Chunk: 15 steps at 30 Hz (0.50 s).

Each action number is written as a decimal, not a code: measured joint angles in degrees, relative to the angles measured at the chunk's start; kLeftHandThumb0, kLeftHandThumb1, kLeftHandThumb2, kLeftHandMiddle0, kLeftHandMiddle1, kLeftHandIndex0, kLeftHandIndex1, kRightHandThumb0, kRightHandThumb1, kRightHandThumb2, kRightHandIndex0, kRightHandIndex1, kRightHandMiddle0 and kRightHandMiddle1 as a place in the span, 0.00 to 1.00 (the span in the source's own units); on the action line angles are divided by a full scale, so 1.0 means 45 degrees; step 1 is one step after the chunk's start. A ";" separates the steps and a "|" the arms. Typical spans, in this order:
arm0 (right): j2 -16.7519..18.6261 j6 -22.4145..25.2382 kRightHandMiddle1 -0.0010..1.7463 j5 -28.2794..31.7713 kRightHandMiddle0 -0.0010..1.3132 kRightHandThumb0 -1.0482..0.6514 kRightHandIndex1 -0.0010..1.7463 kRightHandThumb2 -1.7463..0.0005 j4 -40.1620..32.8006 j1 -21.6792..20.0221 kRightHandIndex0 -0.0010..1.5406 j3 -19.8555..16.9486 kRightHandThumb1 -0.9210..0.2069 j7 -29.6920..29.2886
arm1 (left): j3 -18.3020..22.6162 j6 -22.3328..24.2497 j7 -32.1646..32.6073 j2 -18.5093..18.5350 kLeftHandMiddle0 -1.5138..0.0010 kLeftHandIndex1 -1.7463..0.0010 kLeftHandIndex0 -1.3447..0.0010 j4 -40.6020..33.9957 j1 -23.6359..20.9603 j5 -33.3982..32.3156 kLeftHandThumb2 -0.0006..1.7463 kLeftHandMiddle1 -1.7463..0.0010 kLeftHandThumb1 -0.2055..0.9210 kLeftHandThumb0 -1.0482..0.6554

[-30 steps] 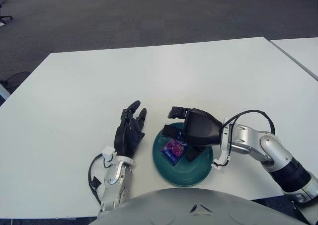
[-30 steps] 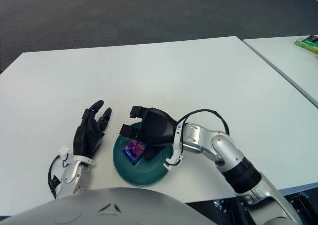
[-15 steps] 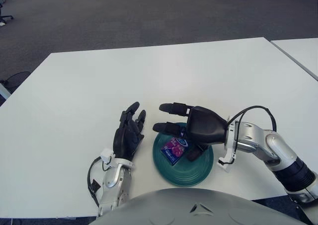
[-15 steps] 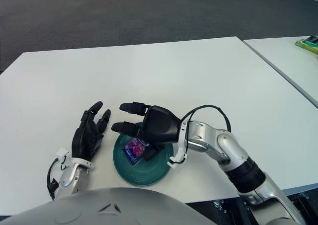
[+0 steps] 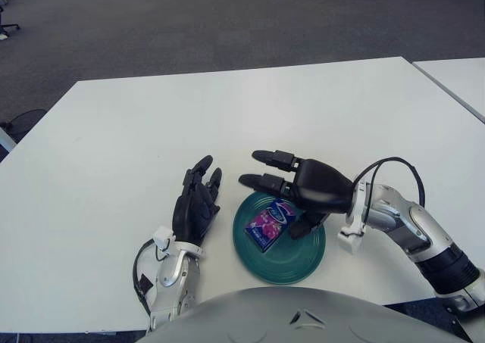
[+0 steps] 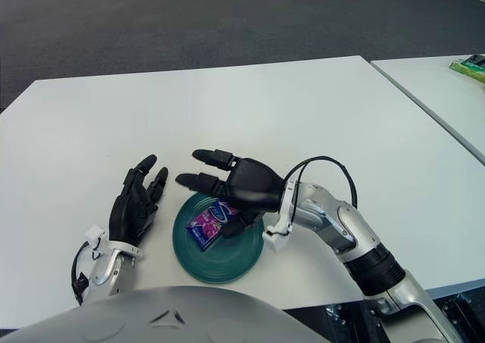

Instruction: Put the gum into the plate.

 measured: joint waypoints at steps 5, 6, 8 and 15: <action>0.1024 0.1428 0.00 0.1262 0.00 0.01 0.00 0.46 0.0318 0.0582 0.00 -0.0450 0.00 -0.0096 | 0.0061 -0.0065 0.0069 -0.0046 0.78 0.56 1.00 0.0056 0.0008 0.0247 0.52 1.00 1.00 0.09; 0.1275 0.1645 0.00 0.1751 0.00 0.01 0.00 0.46 0.0468 0.0635 0.00 -0.0587 0.00 -0.0097 | 0.0073 -0.0099 0.0107 -0.0048 0.79 0.56 1.00 0.0084 0.0009 0.0338 0.52 1.00 1.00 0.09; 0.1859 0.2022 0.00 0.2870 0.00 0.02 0.00 0.47 0.1034 0.0676 0.00 -0.0954 0.00 -0.0134 | 0.0087 -0.0160 0.0173 -0.0050 0.81 0.56 1.00 0.0107 0.0023 0.0579 0.52 1.00 1.00 0.08; 0.4272 0.3027 0.00 0.5962 0.00 0.03 0.00 0.47 0.3349 0.0765 0.00 -0.2462 0.00 -0.1190 | 0.0091 -0.0502 0.0322 0.0003 0.92 0.70 1.00 0.0088 0.0240 0.1342 0.54 1.00 1.00 0.05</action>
